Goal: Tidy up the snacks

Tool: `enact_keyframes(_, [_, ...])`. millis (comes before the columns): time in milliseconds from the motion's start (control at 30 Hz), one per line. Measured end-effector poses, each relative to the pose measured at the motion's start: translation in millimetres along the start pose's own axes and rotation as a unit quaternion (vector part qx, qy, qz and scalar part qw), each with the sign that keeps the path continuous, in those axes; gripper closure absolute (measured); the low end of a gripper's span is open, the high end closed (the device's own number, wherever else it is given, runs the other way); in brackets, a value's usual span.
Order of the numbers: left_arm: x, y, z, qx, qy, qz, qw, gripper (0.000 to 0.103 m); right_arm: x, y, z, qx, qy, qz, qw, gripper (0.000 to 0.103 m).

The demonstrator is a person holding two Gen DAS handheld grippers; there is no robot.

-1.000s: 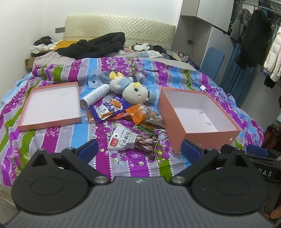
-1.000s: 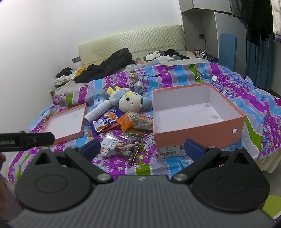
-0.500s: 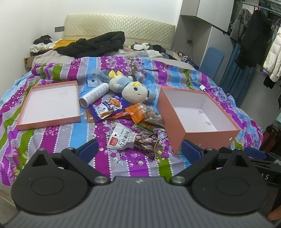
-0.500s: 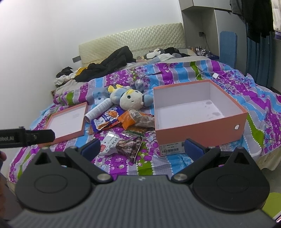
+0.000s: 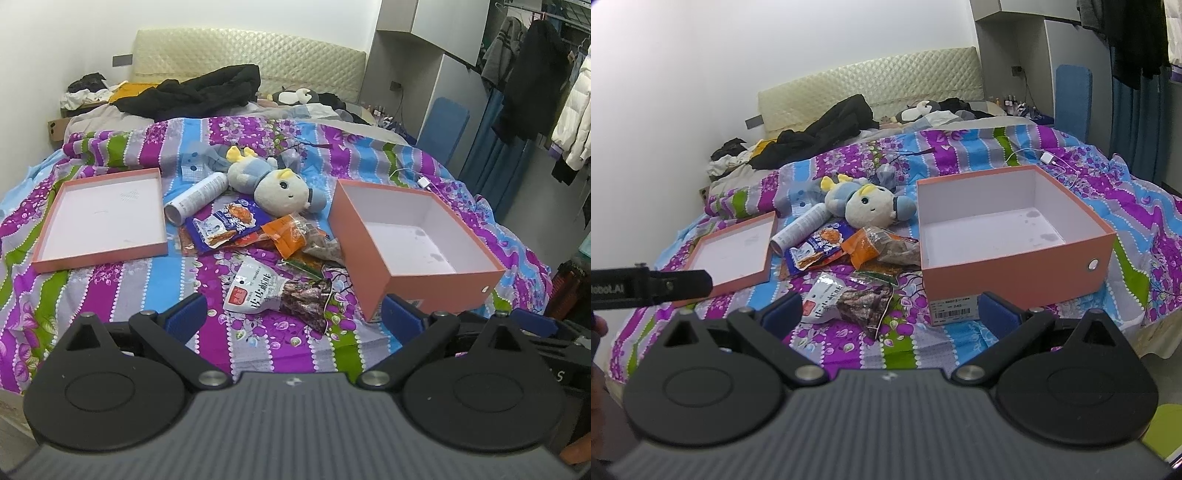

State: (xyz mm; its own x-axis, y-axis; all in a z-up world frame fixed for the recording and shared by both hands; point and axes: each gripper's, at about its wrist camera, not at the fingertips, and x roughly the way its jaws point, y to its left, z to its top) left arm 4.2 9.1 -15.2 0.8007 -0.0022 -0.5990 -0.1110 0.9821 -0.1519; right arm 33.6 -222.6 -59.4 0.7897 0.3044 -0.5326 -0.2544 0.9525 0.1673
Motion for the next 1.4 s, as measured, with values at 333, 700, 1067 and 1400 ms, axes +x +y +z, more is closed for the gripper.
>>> enact_keyframes(333, [2.3,6.8,-1.6,-0.005,0.005,-0.002,1.0,0.001,2.9,3.8,-1.9,0.001,0.005,0.0,1.0,0.0])
enact_keyframes(700, [10.6,12.2,-4.4,-0.012,0.012,-0.005,0.9998,0.001,7.7,3.0,-8.1,0.006,0.012,0.004,1.0,0.0])
enact_keyframes(1067, [40.0,13.6,-4.6,-0.005,0.023,-0.003,0.9997,0.001,27.7,4.5,-19.2,-0.012,0.032,0.007,0.999,0.0])
enact_keyframes(1400, [93.5,17.3,-9.6,0.007,0.057,-0.017,0.9982,0.001,58.1,7.4,-34.8,-0.036,0.038,0.0,0.999,0.0])
